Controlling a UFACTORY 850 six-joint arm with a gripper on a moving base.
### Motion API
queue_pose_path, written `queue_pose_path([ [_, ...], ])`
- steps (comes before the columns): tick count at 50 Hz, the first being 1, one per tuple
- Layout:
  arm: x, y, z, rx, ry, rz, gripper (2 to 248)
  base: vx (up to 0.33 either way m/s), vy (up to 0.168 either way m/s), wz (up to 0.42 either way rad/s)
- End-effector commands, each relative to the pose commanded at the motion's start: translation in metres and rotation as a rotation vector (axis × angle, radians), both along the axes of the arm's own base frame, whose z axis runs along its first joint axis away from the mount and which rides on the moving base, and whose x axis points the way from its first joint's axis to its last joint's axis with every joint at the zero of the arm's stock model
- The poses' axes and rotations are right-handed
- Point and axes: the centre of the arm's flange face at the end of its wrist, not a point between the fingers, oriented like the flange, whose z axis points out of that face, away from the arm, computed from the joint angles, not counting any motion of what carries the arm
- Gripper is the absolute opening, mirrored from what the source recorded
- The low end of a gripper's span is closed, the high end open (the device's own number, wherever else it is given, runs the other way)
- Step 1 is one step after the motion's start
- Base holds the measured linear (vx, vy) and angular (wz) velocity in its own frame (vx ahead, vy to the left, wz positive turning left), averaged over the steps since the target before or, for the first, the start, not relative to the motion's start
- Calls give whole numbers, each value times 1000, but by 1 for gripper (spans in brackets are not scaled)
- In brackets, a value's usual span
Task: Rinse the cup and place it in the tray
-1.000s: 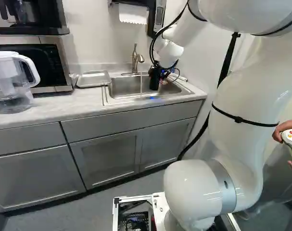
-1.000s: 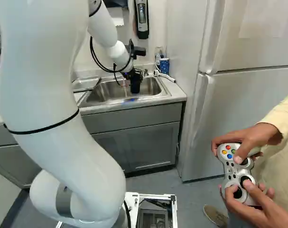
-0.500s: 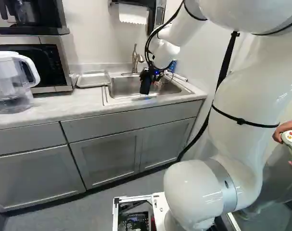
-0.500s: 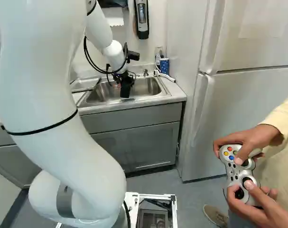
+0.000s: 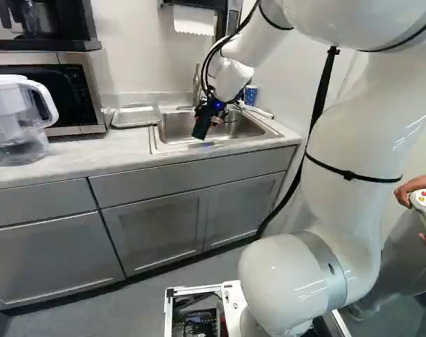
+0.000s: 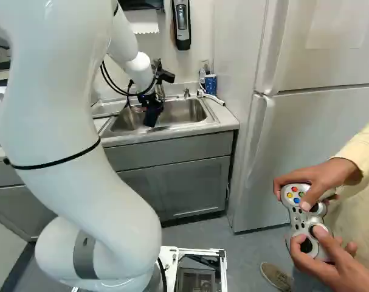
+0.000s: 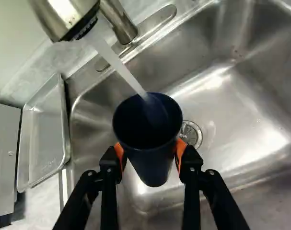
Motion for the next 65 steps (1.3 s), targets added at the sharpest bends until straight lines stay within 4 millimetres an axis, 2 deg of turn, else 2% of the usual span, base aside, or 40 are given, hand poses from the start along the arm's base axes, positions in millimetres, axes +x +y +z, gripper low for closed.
queue_pose_path([
  [38, -2, -3, -3, 91, 76, -157, 121, 0, 0, 0],
  [47, -1, 0, -3, 45, 64, -118, 121, 0, 0, 0],
  [65, 12, 18, -4, -61, 39, -3, 121, 0, 0, 0],
])
